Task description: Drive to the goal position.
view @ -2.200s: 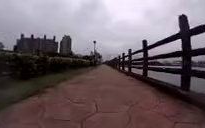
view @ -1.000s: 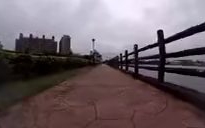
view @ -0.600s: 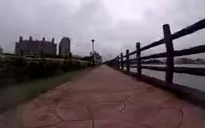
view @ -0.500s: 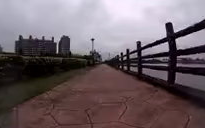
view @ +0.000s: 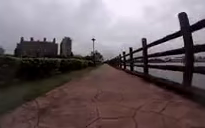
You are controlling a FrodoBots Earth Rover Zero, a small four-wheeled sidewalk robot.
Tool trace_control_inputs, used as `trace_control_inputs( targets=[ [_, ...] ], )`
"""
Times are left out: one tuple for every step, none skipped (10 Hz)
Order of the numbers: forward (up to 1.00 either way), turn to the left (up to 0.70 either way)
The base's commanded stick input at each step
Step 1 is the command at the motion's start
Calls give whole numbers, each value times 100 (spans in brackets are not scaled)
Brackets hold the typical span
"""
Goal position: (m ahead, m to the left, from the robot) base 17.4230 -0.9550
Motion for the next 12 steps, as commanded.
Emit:
trace_control_inputs(
  targets=[
    [100,0],
    [100,0],
    [100,0],
    [100,0],
    [100,0],
    [100,0],
    [100,0],
    [100,0],
    [100,0],
    [100,0],
    [100,0],
    [100,0]
  ],
)
